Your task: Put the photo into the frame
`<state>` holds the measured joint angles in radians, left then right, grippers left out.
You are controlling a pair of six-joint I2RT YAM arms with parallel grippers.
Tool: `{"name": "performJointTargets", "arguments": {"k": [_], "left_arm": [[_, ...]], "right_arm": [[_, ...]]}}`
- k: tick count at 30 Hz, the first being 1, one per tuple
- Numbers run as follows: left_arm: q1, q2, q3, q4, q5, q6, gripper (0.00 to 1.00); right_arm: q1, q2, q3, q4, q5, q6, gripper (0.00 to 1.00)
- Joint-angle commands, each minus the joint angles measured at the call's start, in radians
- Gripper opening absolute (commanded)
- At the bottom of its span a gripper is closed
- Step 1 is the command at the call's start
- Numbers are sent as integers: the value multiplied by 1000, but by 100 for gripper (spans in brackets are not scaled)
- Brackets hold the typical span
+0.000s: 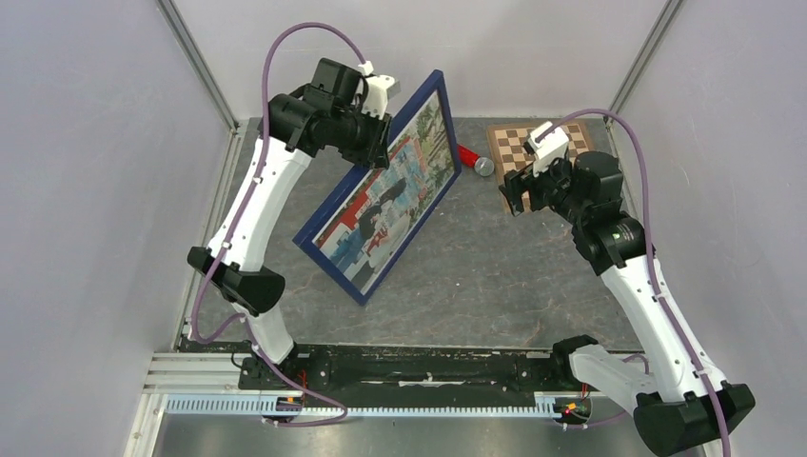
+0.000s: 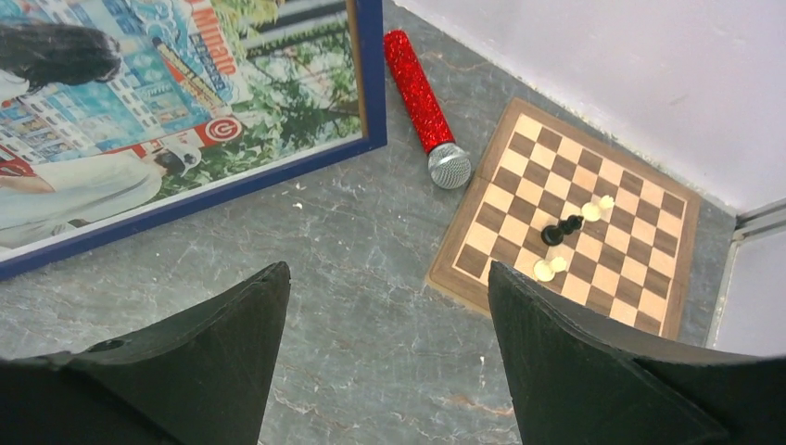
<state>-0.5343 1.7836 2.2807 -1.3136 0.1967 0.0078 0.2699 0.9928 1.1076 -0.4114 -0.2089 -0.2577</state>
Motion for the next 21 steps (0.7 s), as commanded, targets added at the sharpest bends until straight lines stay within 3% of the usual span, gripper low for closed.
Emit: {"name": "performJointTargets", "arguments": {"k": [1,14,21], "left_arm": [[78,-38,-23,165,172,-142,2],[187,-122,-285,357,302,-342,2],[214,-186,-433,457,305,-408,2]], "right_arm": [[-9,-13,-42,61,-4,3,81],[-11,-18,-143,115,-25,-3,80],[-11,-22,-171,135,-37,-3,80]]}}
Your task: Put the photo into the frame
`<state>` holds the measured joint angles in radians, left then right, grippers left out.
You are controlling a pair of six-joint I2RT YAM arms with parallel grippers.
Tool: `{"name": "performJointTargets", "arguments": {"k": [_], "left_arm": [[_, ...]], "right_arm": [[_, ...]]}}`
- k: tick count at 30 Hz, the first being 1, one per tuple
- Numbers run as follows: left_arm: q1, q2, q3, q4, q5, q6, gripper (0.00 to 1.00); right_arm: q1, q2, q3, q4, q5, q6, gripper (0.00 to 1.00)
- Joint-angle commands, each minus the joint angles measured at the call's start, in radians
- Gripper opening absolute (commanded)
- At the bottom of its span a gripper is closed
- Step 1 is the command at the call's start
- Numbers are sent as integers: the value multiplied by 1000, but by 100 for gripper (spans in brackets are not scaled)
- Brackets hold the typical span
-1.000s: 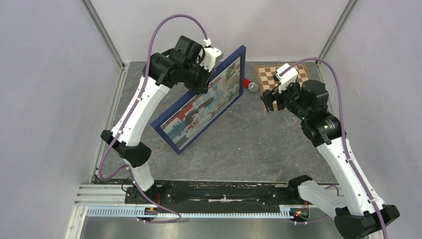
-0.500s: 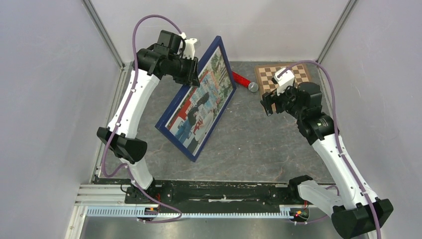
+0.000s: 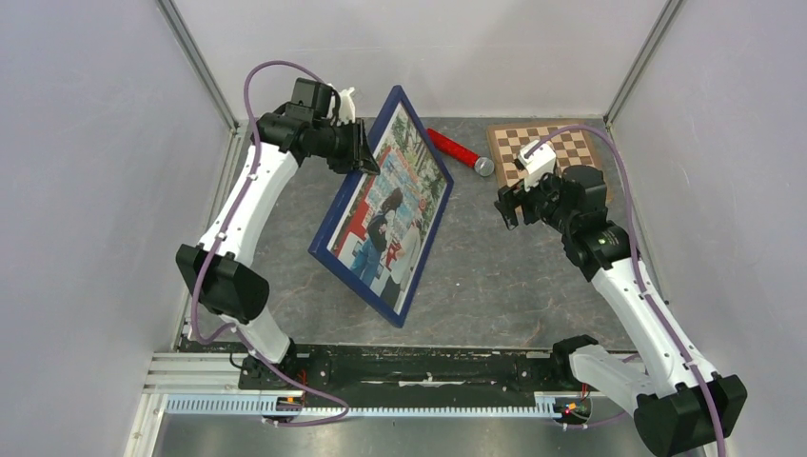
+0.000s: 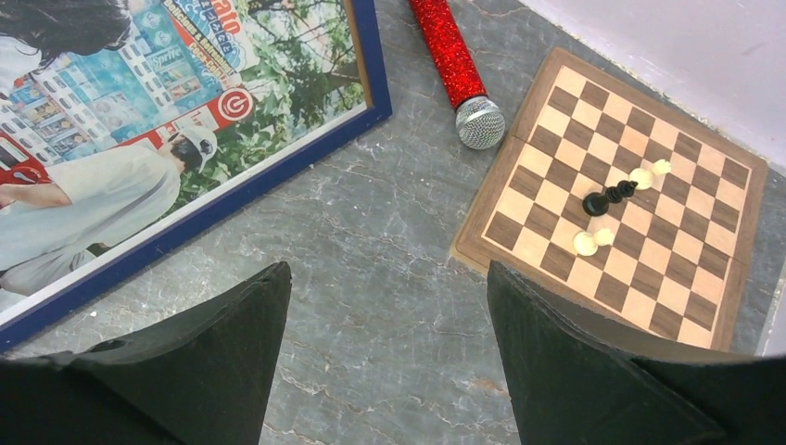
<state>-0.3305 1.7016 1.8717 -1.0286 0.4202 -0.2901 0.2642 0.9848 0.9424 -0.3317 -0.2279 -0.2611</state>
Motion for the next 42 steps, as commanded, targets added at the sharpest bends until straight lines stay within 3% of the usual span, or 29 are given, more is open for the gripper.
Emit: {"name": "performJointTargets", "arguments": {"k": [1,23,42], "left_arm": [[13,-112,-38,180,79,-114,2],[117,-366,-617,566,48,-254,2],[195,-405,-1106,1111,104,-437,2]], "right_arm": [[-5,-13,-7,55,-19,0,80],[-8,2,-139,194,-139,50,80],[-11,66,-319,438,-246,129,80]]}}
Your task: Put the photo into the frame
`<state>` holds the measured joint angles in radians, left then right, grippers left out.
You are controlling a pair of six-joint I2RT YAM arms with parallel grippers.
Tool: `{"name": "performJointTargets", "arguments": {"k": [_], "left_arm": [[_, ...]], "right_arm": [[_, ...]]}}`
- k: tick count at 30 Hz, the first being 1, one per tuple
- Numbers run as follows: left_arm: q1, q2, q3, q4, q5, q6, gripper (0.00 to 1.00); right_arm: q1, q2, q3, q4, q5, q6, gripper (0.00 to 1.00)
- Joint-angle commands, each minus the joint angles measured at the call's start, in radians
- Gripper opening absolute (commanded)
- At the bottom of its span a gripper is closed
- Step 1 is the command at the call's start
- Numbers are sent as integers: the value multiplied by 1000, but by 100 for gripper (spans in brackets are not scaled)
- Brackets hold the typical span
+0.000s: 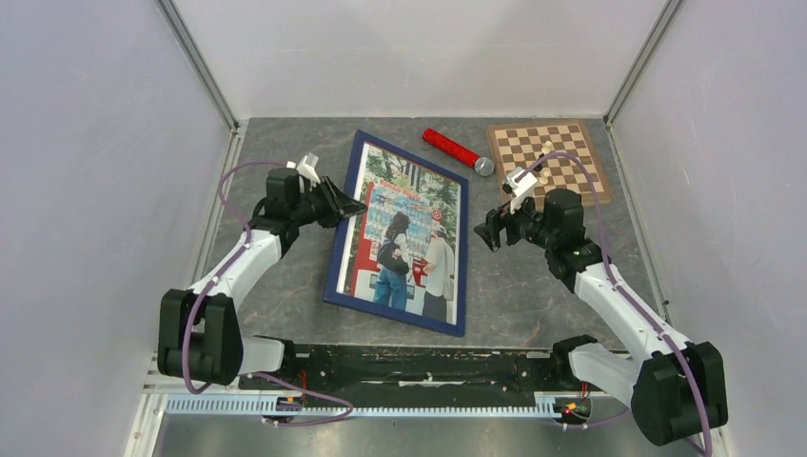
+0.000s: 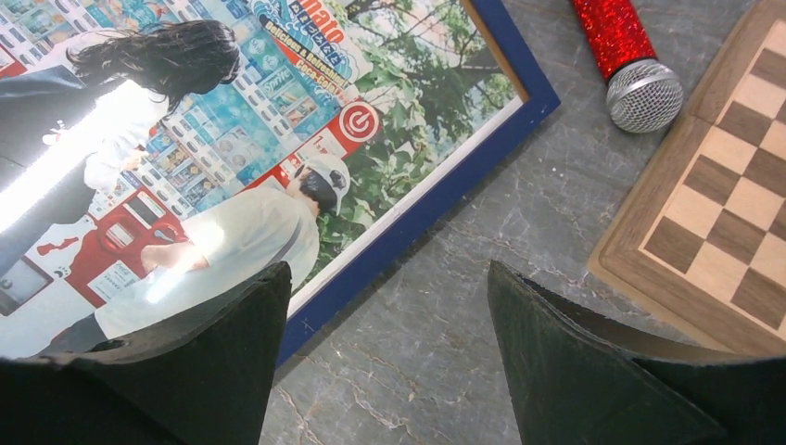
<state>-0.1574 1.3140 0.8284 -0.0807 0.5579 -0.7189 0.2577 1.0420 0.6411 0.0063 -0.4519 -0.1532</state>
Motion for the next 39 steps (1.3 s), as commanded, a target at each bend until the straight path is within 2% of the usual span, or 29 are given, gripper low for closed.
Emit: {"name": "performJointTargets", "arguments": {"k": [1,6,10,16,26,39], "left_arm": [[30,-16,-85,192,-33,-22,2],[58,7,-199,339,-36,-75,2],[70,33,-235,394,-28,-80,3],[77,72,-277,453,-28,-77,10],[87,143,-303,492,-44,-69,11],[91,197,-324,450,-131,-39,23]], "right_arm": [[-5,10,-22,106,-22,17,80],[-6,11,-45,120,-17,4,80],[-8,28,-61,142,-18,20,81],[-11,74,-122,222,-18,80,81],[-15,177,-230,385,-7,152,81],[-17,368,-208,435,-3,208,79]]}}
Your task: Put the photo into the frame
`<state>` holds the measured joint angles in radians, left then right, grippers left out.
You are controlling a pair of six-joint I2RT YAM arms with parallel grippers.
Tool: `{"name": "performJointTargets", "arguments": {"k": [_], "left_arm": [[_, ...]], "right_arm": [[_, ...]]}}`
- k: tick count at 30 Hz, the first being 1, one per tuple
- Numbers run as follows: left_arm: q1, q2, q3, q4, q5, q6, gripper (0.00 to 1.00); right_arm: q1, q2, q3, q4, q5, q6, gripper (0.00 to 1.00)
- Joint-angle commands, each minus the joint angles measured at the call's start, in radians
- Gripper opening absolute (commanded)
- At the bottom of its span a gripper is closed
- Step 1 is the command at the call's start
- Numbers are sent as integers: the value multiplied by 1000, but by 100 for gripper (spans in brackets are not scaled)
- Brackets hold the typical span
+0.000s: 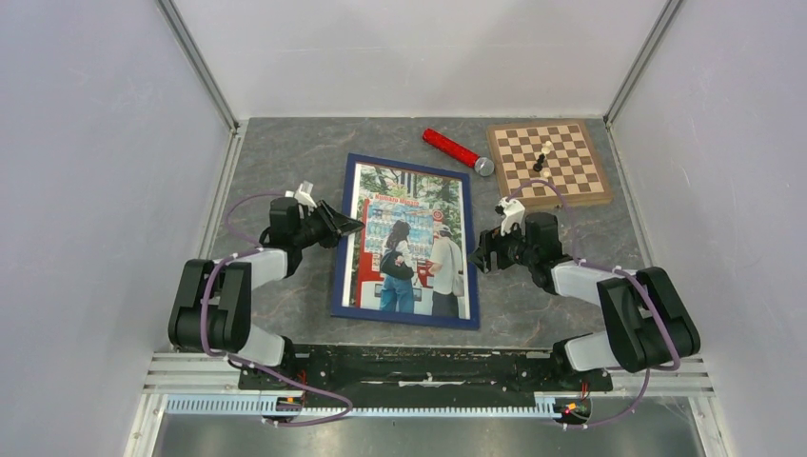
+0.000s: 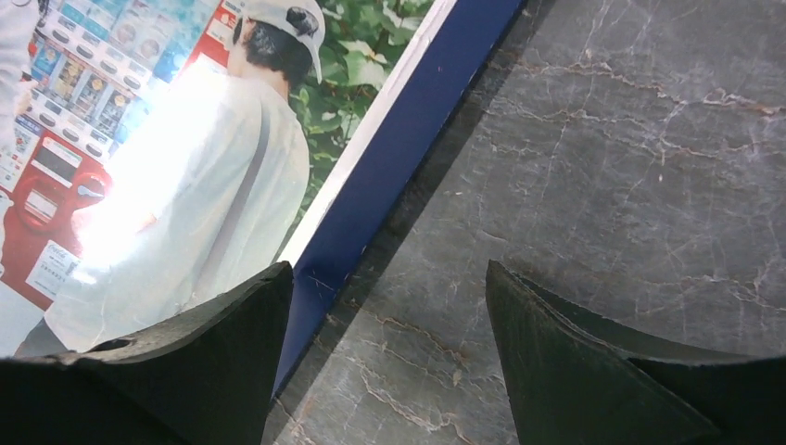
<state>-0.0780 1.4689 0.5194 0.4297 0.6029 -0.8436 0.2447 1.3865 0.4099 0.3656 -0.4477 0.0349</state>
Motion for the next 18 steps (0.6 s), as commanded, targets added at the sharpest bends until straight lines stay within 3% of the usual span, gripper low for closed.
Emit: {"name": "performJointTargets", "arguments": {"k": [1,18], "left_arm": [[13,53,-12,-60,-175,84,24],[23,224,28,-13,-107,81,52]], "right_arm": [[-4,27,23,83,-11,23,79],[-11,56,27,101,-50,23,77]]}}
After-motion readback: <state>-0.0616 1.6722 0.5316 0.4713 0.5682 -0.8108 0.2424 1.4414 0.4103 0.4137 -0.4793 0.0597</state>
